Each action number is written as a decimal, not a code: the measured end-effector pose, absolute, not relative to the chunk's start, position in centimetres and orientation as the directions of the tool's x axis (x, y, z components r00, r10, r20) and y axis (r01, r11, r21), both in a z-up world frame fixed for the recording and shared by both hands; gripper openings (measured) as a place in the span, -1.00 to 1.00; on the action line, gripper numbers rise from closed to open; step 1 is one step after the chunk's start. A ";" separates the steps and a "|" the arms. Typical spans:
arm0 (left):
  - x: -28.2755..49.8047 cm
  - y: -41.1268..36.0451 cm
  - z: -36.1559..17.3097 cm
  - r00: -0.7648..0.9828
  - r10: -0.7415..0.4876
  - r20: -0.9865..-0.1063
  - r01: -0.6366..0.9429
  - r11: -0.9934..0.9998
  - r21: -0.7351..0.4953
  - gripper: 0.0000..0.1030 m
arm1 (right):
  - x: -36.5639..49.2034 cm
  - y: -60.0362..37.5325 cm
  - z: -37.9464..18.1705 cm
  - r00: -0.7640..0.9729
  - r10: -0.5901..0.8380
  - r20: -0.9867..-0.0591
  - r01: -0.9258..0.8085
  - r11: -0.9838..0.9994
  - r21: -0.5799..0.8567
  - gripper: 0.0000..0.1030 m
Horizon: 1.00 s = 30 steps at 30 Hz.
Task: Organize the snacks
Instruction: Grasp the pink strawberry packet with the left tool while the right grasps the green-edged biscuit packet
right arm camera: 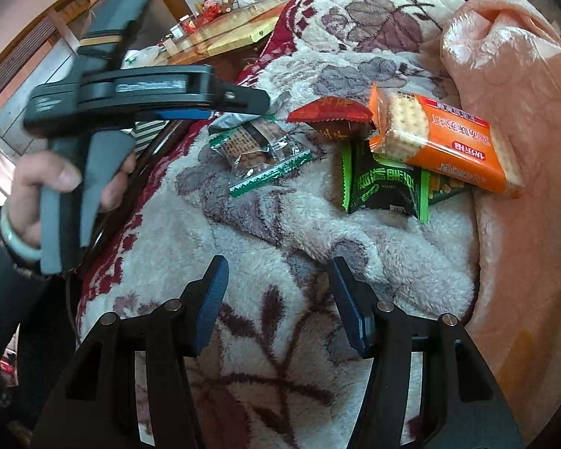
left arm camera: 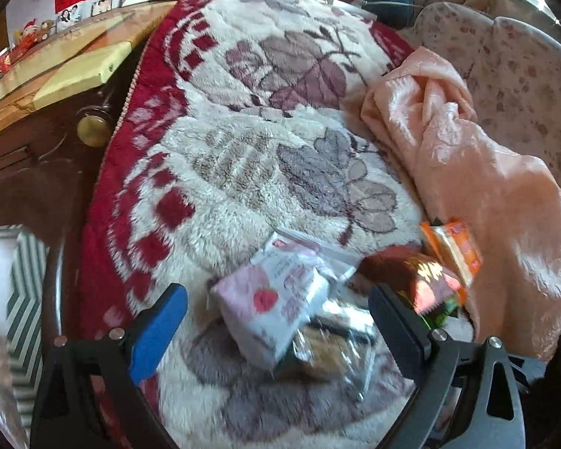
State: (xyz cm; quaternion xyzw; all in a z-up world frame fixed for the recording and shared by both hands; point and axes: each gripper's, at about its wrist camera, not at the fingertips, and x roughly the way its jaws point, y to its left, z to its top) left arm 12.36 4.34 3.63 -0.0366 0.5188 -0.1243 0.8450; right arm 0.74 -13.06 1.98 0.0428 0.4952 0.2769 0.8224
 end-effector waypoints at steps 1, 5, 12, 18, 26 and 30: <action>12.7 4.5 3.4 0.425 -0.262 -0.866 0.173 0.963 -0.207 0.89 | 0.7 -13.1 1.9 0.355 0.499 -0.791 -0.411 0.843 0.348 0.09; 13.3 4.5 2.8 0.413 -0.288 -0.864 0.172 0.956 -0.236 0.47 | 0.8 -13.1 1.8 0.347 0.498 -0.795 -0.413 0.842 0.347 0.09; 11.8 5.7 3.0 0.444 -0.226 -0.867 0.124 0.974 -0.190 0.22 | 1.1 -13.1 2.7 0.366 0.514 -0.776 -0.400 0.839 0.368 0.09; 9.0 9.1 5.9 0.528 -0.173 -0.831 0.004 0.979 -0.202 0.22 | 3.4 -10.9 5.1 0.382 0.537 -0.752 -0.479 0.811 0.336 0.24; 4.3 11.3 7.4 0.563 -0.150 -0.813 -0.042 0.977 -0.210 0.22 | 8.5 -6.0 4.3 0.329 0.454 -0.828 -0.635 0.756 0.163 0.24; 2.9 11.4 6.8 0.556 -0.145 -0.818 -0.058 0.976 -0.212 0.22 | 9.6 -4.8 3.1 0.281 0.433 -0.856 -0.692 0.710 0.132 0.28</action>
